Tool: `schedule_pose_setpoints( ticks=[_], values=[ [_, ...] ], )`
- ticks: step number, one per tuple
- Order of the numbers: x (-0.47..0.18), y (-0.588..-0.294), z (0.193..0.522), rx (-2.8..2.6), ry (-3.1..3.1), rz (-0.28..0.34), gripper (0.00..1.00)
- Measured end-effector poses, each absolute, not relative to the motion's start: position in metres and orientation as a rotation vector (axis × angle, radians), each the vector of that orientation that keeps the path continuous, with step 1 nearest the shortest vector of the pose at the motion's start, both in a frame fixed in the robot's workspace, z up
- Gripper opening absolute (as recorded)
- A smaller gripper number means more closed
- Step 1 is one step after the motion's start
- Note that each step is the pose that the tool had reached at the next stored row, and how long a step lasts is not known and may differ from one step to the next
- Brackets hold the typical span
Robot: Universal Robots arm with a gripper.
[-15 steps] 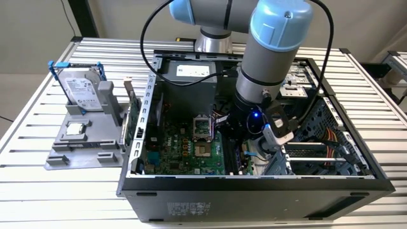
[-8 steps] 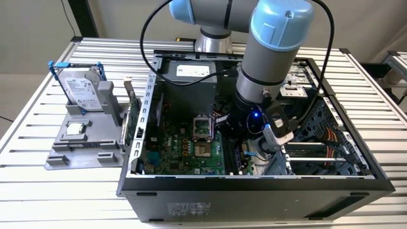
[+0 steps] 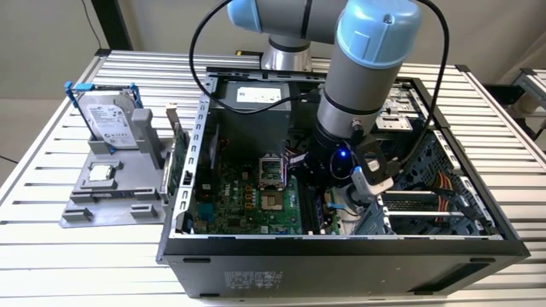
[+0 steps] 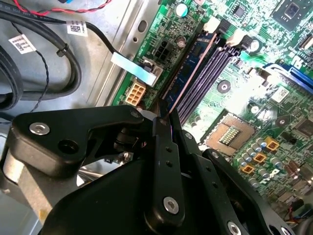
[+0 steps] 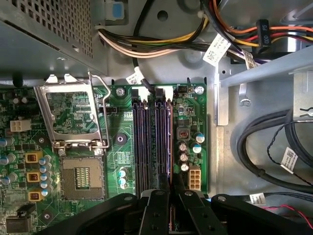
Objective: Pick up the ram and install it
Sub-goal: 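Insert the ram into the slot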
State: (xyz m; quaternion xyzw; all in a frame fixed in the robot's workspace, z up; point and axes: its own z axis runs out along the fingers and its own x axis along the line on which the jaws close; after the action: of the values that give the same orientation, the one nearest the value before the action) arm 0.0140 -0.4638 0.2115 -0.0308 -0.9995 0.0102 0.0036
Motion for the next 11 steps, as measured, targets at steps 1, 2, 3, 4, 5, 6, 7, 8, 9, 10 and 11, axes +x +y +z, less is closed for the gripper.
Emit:
schedule_pose_setpoints(
  ticks=[1,2,3,4,5,6,7,8,9,10,11],
  values=[
    [0.014,-0.4638,0.2115,-0.106,-3.132,0.032,0.0],
    [0.0141,-0.4638,0.2115,-0.112,-3.132,0.032,0.0],
    [0.0141,-0.4638,0.2115,-0.115,-3.132,0.032,0.0],
    [0.0141,-0.4638,0.2115,-0.116,-3.132,0.032,0.0],
    [0.0141,-0.4638,0.2115,-0.118,-3.132,0.032,0.0],
    [0.0141,-0.4638,0.2114,-0.12,-3.132,0.032,0.0],
    [0.0141,-0.4639,0.2113,-0.121,-3.132,0.032,0.0],
    [0.0141,-0.4639,0.2113,-0.121,-3.132,0.032,0.0],
    [0.0141,-0.4638,0.2112,-0.121,-3.132,0.032,0.0],
    [0.0141,-0.4638,0.2112,-0.121,-3.132,0.032,0.0],
    [0.0141,-0.4638,0.2109,-0.121,-3.132,0.032,0.0]
  ],
)
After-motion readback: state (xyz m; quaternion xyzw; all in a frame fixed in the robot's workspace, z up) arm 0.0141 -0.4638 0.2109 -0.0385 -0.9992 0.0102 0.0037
